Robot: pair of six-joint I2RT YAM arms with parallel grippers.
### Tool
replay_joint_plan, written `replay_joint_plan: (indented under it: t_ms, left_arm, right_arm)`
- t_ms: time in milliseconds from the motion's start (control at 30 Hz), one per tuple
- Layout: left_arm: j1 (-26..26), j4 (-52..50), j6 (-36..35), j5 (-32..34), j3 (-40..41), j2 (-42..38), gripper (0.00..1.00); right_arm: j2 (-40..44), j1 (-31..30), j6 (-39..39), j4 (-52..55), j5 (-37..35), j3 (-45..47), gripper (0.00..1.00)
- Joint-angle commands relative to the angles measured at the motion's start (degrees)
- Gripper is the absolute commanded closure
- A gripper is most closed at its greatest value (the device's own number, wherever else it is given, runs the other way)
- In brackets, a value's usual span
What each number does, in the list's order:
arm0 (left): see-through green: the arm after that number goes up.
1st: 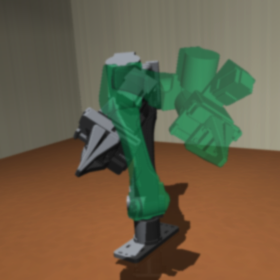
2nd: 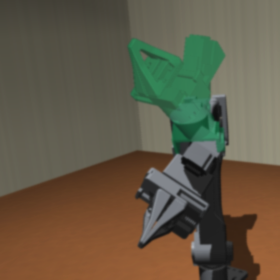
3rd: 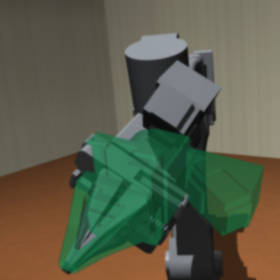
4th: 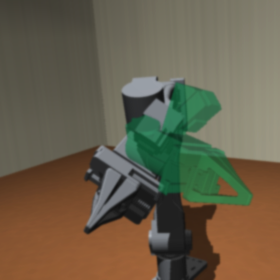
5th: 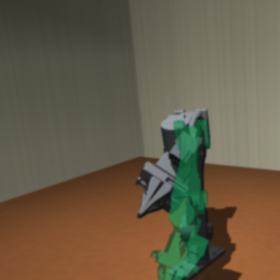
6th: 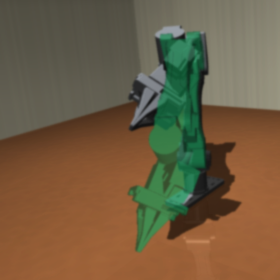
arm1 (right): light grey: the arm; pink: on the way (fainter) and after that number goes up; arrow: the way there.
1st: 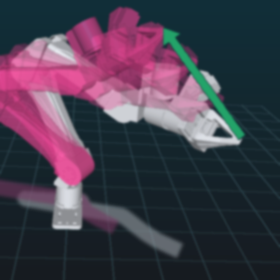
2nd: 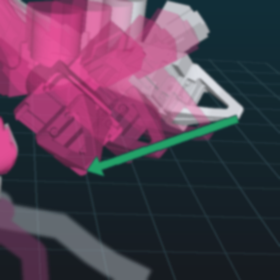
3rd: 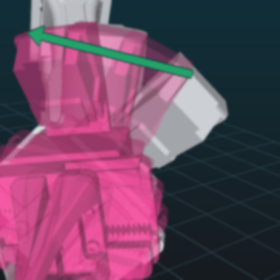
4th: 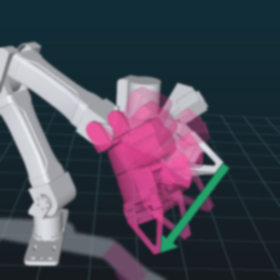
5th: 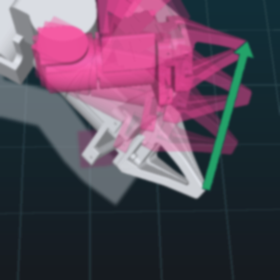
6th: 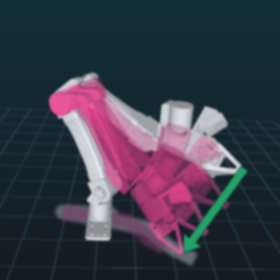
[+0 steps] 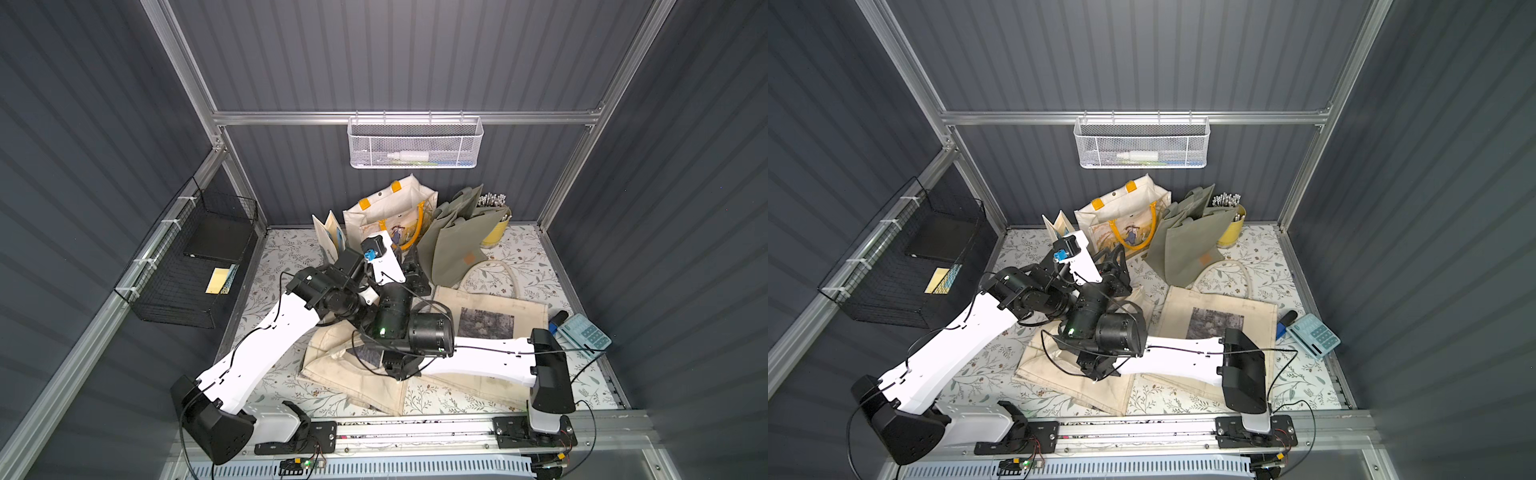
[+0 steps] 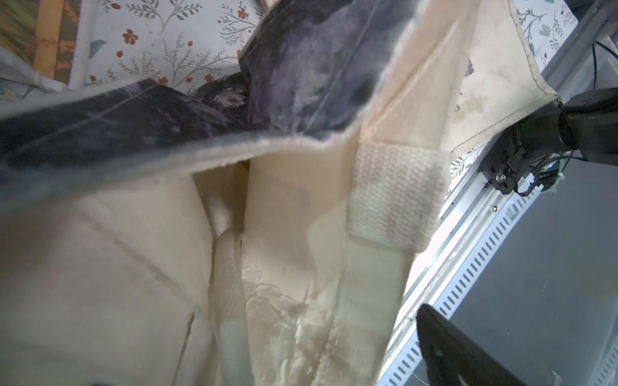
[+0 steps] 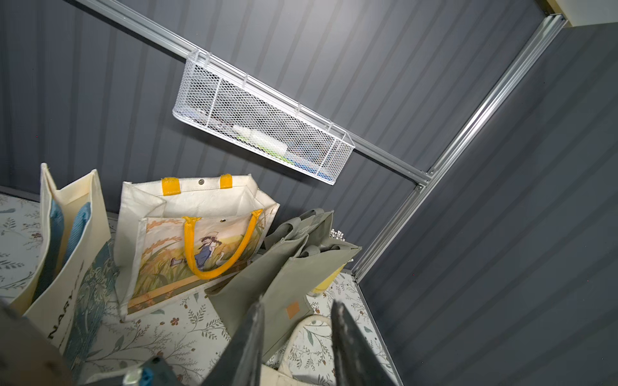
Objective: Put away the canvas bag
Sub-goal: Pick up the canvas bag from the center of the board.
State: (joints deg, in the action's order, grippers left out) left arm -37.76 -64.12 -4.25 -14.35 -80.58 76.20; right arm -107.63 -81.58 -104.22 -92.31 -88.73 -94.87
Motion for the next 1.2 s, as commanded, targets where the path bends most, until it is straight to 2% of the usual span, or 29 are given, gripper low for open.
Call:
replay_joint_plan:
  t_ms: [0, 167, 333, 500, 600, 700, 833, 900, 1000, 1033, 1167]
  left_arm:
    - [-1.5, -2.1, 0.8, -0.5, 1.1, -1.3, 0.01]
    - [-4.0, -3.5, 0.6, 2.8, 1.8, -0.1, 0.01]
    - [-4.4, -3.6, 0.6, 6.6, 3.3, 0.3, 0.00]
    - [-5.9, -2.4, 0.9, 13.4, 3.7, 3.0, 0.02]
    - [-6.3, -1.7, 0.7, 14.3, 2.1, 5.2, 0.18]
    - [-6.4, -2.2, 0.1, 12.1, -0.1, 7.2, 0.35]
    - [-6.5, -2.1, 0.0, 11.6, -2.0, 7.8, 0.43]
    - [-6.4, -2.4, -0.3, 10.4, -3.8, 8.4, 0.59]
    - [-6.5, -3.6, -0.6, 9.7, -6.8, 9.8, 0.94]
    - [-6.4, -4.2, -0.6, 9.9, -7.7, 10.4, 1.00]
    - [-6.4, -4.9, 0.7, 10.9, -12.1, 11.4, 1.00]
  right_arm:
    - [0.0, -1.0, -2.3, -11.6, -11.5, 1.3, 0.64]
    - [0.2, -1.3, -2.4, -11.8, -11.4, 2.1, 0.64]
    - [2.0, -0.3, -0.8, -11.8, -11.4, 3.9, 0.64]
    - [3.9, 1.1, -0.9, -12.0, -11.4, 5.5, 0.64]
    - [5.5, 3.4, -1.0, -12.1, -11.2, 7.0, 0.64]
    - [8.3, 5.1, -0.3, -12.1, -11.3, 9.1, 0.64]
    - [11.4, 6.4, 0.8, -12.2, -11.3, 12.6, 0.64]
    - [11.4, 6.2, 0.9, -12.1, -11.2, 13.0, 0.64]
    - [10.5, 5.8, 0.9, -12.1, -11.3, 12.9, 0.64]
    - [10.3, 5.7, 0.8, -12.1, -11.2, 12.8, 0.64]
    - [10.3, 5.9, 0.5, -12.2, -11.2, 12.9, 0.64]
